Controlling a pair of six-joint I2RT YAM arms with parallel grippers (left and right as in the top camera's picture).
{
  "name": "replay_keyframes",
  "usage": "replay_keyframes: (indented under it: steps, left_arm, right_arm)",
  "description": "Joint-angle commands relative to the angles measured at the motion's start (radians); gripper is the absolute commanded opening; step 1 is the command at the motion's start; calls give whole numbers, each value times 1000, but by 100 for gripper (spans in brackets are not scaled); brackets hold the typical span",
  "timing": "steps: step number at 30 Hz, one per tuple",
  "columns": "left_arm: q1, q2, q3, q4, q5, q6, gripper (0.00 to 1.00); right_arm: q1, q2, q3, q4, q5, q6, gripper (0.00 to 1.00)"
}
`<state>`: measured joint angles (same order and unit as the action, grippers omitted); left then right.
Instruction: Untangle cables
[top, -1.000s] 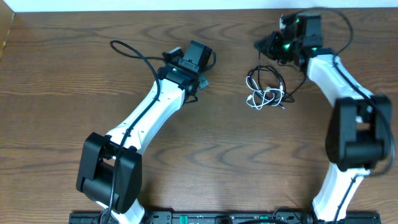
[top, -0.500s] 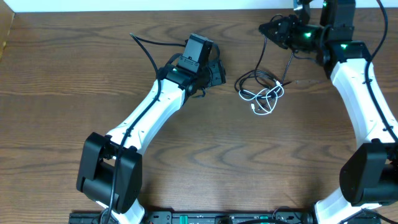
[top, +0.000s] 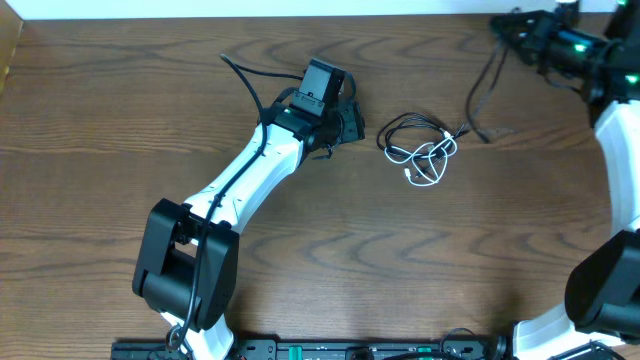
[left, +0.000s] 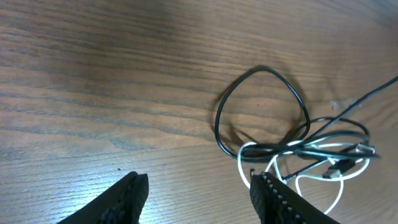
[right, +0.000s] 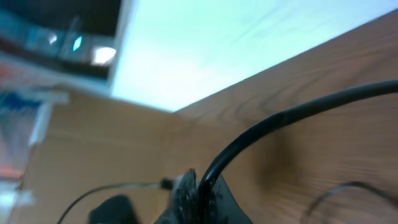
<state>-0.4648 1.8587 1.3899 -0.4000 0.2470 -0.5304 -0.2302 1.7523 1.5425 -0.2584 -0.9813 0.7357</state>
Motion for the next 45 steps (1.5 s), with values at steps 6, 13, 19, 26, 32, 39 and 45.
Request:
replay_keyframes:
  steps: [6,13,19,26,32,39,45]
  left_arm:
    - [3,10,8,2,89,175,62]
    - [3,10,8,6,89,175,62]
    - [3,10,8,6,89,175,62]
    - [3,10,8,5,89,175,62]
    - [10,10,8,-15,58,175,62]
    - [44,10,8,-47,55,175,62]
    - [68,10,8,-51,55,175,62]
  right_arm:
    - [-85,74,10,-163,402,-311,1]
    - [-80,151,10,-321,627,-418,99]
    - [-69,154,11,-286,451,-486,99]
    - [2,154,11,-306,172,-650,99]
    - [115,155,11,-392,327,-781,99]
    - [193,156,11,-438,362,-880,99]
    - [251,180,11,-504,362,-1068,96]
